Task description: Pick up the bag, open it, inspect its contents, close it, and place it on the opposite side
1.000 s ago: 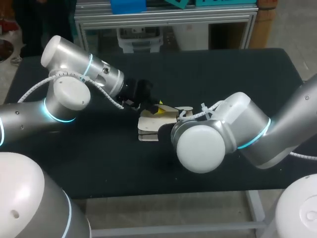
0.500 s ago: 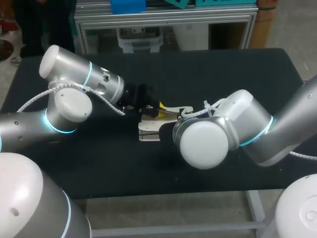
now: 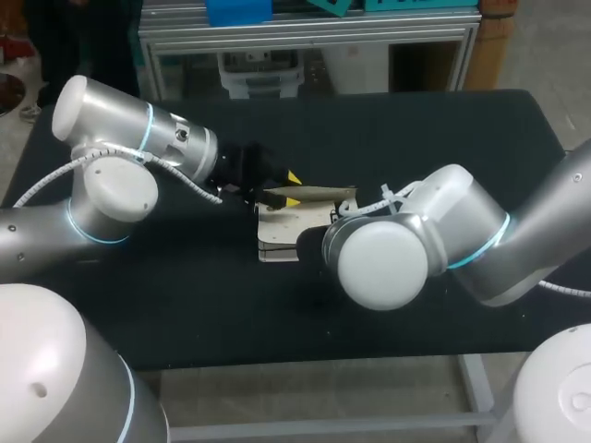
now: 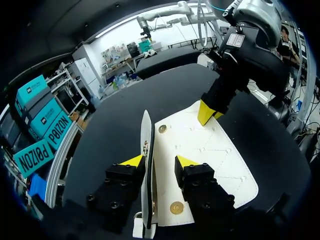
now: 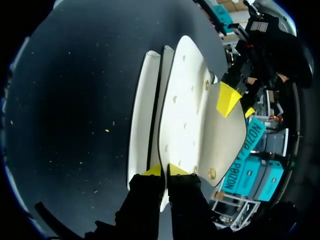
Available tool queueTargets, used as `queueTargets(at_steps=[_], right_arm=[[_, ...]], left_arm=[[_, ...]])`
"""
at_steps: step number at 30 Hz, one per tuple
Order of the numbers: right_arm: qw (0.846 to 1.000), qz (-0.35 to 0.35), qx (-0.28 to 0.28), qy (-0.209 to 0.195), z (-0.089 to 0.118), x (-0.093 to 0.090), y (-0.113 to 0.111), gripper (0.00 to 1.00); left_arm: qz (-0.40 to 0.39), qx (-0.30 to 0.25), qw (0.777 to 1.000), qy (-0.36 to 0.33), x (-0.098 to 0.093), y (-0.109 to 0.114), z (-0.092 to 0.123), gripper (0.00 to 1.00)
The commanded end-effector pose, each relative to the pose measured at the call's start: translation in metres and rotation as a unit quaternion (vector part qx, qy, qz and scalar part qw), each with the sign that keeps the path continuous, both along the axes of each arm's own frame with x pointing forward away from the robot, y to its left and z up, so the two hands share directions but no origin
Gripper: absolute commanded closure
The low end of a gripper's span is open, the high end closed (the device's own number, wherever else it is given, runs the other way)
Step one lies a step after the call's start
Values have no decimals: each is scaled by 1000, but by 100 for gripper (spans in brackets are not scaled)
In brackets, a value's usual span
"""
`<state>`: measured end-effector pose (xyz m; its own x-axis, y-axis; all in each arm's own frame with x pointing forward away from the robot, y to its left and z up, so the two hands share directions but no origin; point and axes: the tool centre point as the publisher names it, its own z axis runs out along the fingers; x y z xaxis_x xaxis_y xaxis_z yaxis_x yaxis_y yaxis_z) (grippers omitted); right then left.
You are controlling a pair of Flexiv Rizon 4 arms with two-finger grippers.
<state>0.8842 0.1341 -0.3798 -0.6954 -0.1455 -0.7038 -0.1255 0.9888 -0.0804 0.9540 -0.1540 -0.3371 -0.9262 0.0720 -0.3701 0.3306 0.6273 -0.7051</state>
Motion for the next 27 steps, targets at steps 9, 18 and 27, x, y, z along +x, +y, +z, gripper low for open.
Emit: queueTargets(at_steps=[9,18,27], right_arm=[[977,23,32,-210,-6,0,-3,100],[977,23,32,-210,-6,0,-3,100],[977,23,32,-210,-6,0,-3,100]], left_arm=[[3,14,1000,-3,-5,2,1,100],[-35,34,999,-7,-28,-1,-14,100],[-42,48,998,10,-34,-2,-36,100]])
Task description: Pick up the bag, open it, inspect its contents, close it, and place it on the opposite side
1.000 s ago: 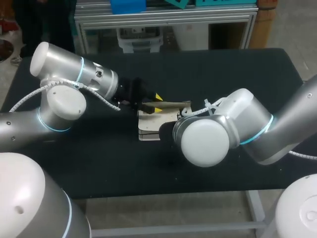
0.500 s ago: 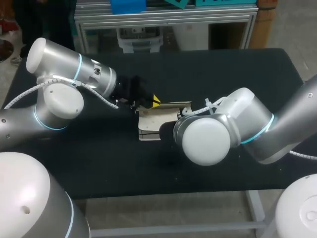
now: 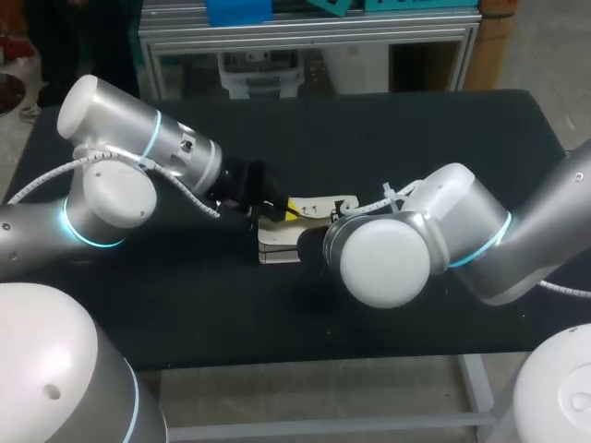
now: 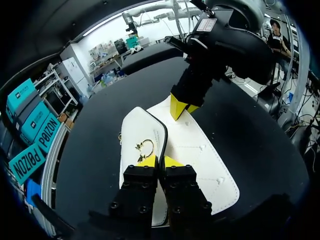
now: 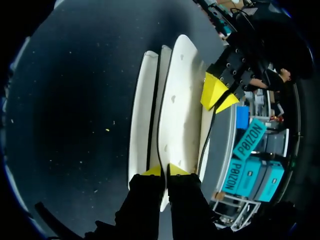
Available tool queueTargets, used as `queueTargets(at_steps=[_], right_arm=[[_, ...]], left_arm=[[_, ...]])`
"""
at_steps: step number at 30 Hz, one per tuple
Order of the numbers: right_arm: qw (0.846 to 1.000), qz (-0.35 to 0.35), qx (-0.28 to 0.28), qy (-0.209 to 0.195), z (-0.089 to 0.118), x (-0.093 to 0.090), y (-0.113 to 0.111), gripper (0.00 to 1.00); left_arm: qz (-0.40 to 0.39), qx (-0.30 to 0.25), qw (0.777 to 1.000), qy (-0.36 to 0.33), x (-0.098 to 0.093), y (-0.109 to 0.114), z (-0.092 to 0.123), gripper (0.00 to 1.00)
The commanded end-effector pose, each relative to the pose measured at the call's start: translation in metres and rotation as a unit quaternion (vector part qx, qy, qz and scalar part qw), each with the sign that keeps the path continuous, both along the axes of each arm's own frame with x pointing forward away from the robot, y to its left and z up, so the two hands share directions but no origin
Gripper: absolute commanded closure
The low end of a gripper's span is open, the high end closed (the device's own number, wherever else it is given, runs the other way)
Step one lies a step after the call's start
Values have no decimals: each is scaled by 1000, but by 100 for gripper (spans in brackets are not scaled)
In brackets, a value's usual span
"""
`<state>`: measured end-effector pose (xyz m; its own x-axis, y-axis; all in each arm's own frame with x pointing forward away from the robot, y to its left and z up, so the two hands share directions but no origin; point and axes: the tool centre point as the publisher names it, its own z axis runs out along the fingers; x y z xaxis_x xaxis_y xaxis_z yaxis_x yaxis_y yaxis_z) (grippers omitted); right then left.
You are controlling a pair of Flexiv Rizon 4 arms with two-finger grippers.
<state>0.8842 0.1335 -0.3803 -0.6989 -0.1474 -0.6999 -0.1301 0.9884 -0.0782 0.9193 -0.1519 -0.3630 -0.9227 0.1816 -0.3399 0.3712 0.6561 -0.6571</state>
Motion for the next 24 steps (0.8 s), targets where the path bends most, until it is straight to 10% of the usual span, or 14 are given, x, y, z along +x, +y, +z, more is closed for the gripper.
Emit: queueTargets(at_steps=[1,24], right_arm=[[976,21,32,-212,-5,0,-2,100],[976,21,32,-212,-5,0,-2,100]], left_arm=[[4,7,1000,0,1,-4,-12,100],[-10,17,1000,14,5,13,-19,100]])
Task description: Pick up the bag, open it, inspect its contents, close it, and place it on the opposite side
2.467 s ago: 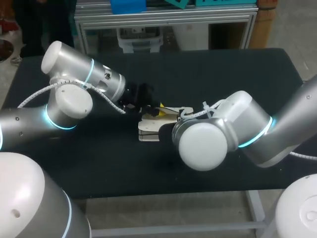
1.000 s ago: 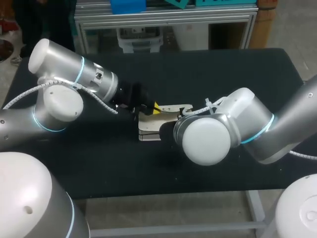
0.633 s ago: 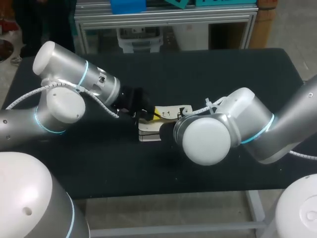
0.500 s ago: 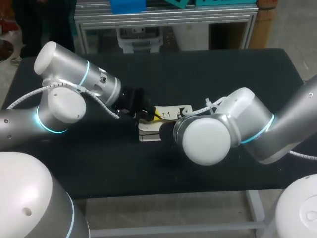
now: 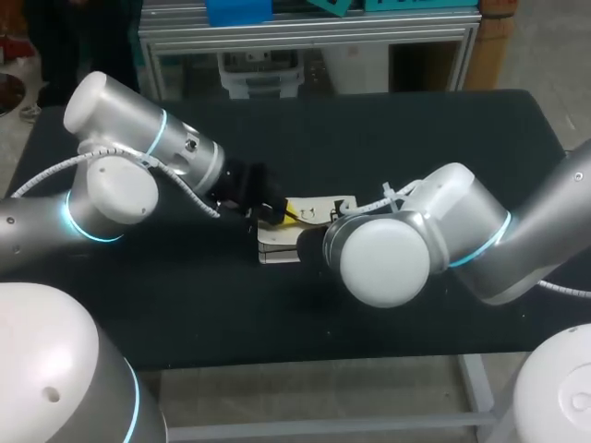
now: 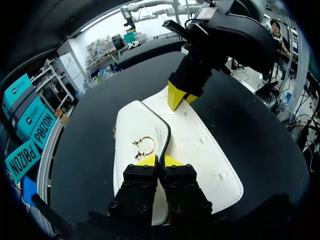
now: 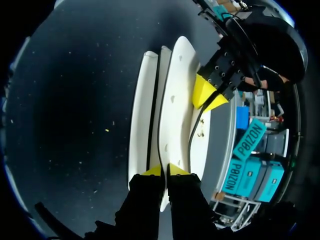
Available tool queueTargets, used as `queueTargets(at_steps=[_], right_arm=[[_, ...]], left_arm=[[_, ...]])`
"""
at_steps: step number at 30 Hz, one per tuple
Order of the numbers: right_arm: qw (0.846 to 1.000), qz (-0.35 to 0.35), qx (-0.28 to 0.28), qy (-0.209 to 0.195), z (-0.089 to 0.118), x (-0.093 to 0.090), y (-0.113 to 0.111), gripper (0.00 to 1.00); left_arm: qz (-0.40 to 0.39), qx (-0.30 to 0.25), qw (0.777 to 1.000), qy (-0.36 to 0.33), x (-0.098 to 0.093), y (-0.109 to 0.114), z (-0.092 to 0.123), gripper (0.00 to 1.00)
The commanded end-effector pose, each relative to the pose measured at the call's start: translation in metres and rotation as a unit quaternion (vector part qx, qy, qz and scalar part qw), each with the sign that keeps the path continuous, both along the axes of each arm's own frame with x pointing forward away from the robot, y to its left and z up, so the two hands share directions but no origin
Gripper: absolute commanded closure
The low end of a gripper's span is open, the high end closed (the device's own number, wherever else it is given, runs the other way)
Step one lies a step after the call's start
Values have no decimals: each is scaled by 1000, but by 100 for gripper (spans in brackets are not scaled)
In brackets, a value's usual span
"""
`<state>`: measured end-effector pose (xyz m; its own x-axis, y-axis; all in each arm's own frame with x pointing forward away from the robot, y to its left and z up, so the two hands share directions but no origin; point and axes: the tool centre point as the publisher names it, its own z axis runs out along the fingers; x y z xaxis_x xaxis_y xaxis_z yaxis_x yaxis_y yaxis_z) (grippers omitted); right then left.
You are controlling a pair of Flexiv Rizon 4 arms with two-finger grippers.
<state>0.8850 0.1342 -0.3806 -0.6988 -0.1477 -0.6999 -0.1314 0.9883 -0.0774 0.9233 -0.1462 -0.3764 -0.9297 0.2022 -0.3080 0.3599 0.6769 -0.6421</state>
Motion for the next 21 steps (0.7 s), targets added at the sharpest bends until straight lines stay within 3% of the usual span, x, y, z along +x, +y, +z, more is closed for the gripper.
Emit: queueTargets(at_steps=[1,6,14,21], right_arm=[[976,20,32,-212,-5,-1,-3,100],[976,20,32,-212,-5,-1,-3,100],[976,20,32,-212,-5,-1,-3,100],[976,20,32,-212,-5,-1,-3,100]], left_arm=[[-8,2,1000,0,1,7,-6,100],[0,12,1000,-5,5,9,-6,100],[3,40,999,-17,6,-10,-10,100],[11,48,999,-16,8,-14,-12,100]])
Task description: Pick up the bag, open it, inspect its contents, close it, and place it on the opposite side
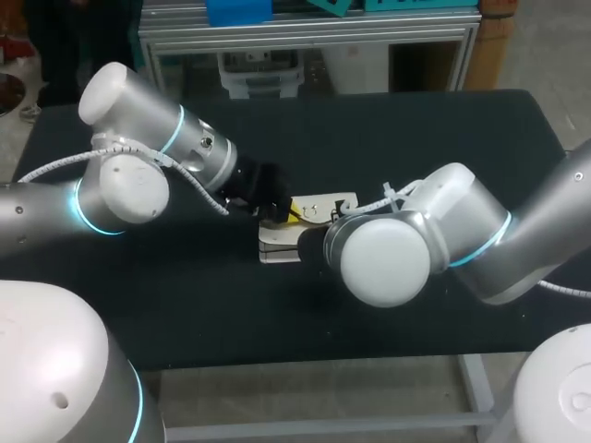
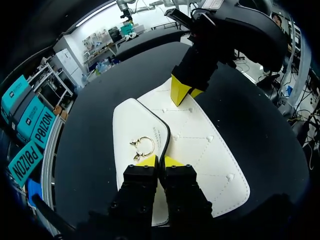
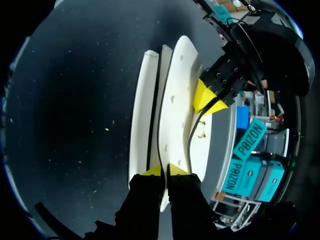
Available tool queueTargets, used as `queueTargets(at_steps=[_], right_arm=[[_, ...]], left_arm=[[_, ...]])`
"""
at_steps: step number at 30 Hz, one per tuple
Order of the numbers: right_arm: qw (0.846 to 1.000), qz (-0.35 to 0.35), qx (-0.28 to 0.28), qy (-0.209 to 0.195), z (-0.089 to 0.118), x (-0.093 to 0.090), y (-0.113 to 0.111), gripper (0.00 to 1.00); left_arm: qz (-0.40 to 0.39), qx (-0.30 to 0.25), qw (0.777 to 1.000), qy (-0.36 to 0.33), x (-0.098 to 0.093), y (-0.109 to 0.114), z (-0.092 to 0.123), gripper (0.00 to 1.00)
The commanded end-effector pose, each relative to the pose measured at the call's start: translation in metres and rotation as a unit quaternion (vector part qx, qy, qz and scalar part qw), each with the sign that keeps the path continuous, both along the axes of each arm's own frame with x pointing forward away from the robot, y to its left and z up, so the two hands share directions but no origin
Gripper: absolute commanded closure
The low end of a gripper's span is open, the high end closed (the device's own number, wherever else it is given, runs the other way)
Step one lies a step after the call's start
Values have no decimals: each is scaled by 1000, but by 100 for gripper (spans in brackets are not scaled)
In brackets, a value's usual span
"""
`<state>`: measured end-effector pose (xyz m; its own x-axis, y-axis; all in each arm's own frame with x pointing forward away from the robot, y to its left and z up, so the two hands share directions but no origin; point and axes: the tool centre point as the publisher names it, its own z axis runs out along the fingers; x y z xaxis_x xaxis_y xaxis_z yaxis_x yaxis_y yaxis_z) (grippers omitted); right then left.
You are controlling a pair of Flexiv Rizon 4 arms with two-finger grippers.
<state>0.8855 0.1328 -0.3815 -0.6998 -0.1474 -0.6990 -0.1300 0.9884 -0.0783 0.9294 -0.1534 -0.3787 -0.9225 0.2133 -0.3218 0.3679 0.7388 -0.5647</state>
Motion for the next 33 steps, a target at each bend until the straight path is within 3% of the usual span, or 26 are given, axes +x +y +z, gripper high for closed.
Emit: queueTargets(at_steps=[1,16,27,32,33], right_arm=[[976,21,32,-213,-4,-1,-2,100],[976,21,32,-213,-4,-1,-2,100],[976,21,32,-213,-4,-1,-2,100],[976,21,32,-213,-4,-1,-2,100],[976,21,32,-213,-4,-1,-2,100]], left_arm=[[2,4,1000,2,3,-6,-10,100],[-19,12,1000,17,4,22,-3,100],[-41,36,998,17,0,6,-12,100],[-35,25,999,23,0,12,-10,100],[-34,23,999,23,0,13,-9,77]])
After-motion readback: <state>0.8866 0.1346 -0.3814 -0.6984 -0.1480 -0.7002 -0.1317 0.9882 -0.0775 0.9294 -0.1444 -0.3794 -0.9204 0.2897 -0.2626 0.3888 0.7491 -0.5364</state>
